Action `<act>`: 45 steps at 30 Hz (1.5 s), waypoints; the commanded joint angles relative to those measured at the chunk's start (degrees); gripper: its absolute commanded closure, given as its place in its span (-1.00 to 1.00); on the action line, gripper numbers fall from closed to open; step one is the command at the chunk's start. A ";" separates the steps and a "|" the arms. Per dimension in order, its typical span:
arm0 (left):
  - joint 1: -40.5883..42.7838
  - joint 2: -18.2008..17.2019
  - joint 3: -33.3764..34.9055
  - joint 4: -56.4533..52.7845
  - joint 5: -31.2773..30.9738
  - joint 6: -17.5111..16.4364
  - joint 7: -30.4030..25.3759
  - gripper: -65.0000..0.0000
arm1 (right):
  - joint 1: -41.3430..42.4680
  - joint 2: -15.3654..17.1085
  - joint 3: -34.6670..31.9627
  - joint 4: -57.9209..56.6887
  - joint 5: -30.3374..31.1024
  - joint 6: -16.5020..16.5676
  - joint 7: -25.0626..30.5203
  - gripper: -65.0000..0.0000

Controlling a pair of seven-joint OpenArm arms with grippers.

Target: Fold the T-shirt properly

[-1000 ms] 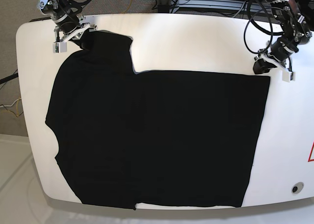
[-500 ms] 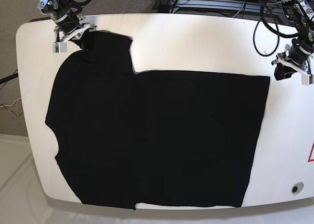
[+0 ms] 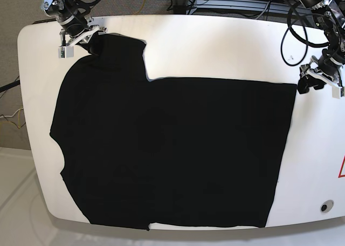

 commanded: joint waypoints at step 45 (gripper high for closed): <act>-2.95 1.49 11.71 -17.06 -0.67 0.23 -9.09 0.80 | -0.38 0.47 0.09 0.60 0.33 0.32 0.23 0.93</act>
